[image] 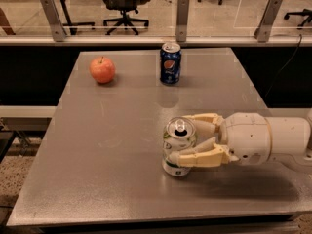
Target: Place 7up can upright
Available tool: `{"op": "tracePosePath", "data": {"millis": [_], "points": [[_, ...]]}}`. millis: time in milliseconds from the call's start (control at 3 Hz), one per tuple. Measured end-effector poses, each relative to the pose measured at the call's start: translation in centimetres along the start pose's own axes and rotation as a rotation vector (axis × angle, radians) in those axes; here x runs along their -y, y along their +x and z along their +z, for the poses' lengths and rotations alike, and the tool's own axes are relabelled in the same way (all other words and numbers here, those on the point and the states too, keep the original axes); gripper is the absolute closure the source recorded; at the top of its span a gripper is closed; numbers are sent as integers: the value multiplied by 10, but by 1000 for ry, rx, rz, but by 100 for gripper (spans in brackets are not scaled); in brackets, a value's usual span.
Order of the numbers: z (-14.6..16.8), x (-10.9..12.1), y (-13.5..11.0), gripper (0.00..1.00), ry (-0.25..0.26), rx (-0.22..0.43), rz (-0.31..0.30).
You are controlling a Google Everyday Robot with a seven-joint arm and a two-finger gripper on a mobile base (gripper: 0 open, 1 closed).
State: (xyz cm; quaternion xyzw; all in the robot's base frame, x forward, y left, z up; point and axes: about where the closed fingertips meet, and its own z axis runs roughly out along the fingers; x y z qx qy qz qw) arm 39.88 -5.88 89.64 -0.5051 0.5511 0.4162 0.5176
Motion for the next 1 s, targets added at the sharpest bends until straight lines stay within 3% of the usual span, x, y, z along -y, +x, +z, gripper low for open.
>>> {"op": "tracePosePath", "data": {"millis": [333, 1000], "points": [[0, -1, 2, 5, 0, -2, -6], [2, -2, 1, 0, -2, -3, -8]]}}
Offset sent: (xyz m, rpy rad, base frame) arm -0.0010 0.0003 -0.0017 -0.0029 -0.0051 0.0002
